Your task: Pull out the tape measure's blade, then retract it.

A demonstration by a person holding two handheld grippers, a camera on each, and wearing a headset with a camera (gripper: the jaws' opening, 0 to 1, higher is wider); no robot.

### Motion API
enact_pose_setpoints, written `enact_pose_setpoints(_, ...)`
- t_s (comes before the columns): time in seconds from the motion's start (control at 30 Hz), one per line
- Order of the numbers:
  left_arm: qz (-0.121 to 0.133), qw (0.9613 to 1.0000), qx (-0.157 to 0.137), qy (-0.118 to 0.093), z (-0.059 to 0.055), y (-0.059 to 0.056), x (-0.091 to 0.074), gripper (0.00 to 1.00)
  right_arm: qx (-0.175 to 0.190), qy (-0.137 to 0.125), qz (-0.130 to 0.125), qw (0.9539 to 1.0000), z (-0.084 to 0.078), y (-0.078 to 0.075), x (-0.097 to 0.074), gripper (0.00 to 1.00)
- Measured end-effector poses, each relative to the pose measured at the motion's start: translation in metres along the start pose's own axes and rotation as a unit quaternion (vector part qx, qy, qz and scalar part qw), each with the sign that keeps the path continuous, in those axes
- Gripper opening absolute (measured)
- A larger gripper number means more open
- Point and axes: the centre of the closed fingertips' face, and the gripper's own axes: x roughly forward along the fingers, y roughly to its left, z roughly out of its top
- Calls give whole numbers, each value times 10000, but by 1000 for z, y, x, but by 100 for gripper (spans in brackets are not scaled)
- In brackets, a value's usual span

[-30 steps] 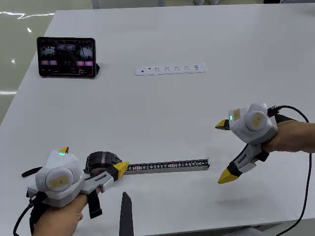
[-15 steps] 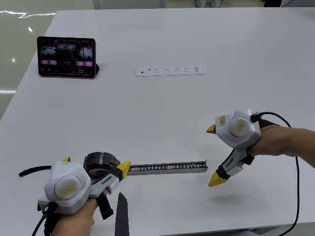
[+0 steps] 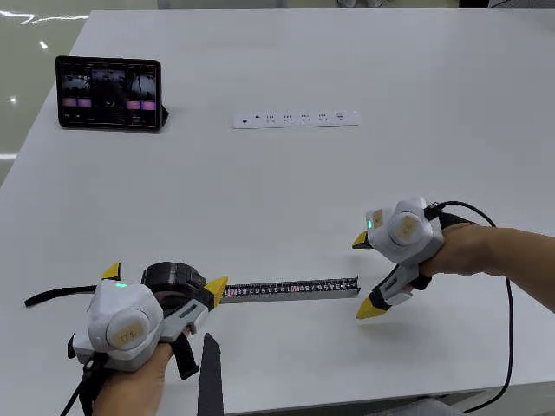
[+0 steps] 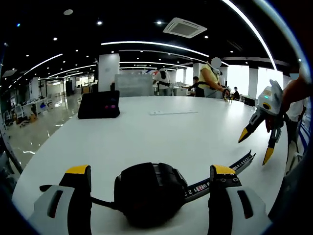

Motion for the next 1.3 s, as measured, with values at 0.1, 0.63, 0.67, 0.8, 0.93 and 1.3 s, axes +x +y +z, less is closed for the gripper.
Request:
enact_pose_setpoints(0.1,-4,10000,-63,20,-1,0,0,99,-44,-17,16,10000,1,1,1,65)
enact_pose_setpoints(0.63,-4,9999,-150,61,-3,1,2,99,-175,91,73,9998,-2,2,4,36)
enact_pose_setpoints(0.67,-1,9999,-152,66,-4,2,2,99,-188,97,76,9997,-2,2,4,35)
enact_pose_setpoints(0.8,-3,9998,-163,65,-4,2,3,99,-237,148,80,9996,-3,1,5,30)
enact_pose_setpoints(0.93,-4,9998,-165,57,-4,1,3,99,-323,168,110,9993,-4,3,6,22)
enact_pose_setpoints(1.3,50,9998,-202,6,-3,5,3,99,-416,257,102,9987,-5,3,8,12)
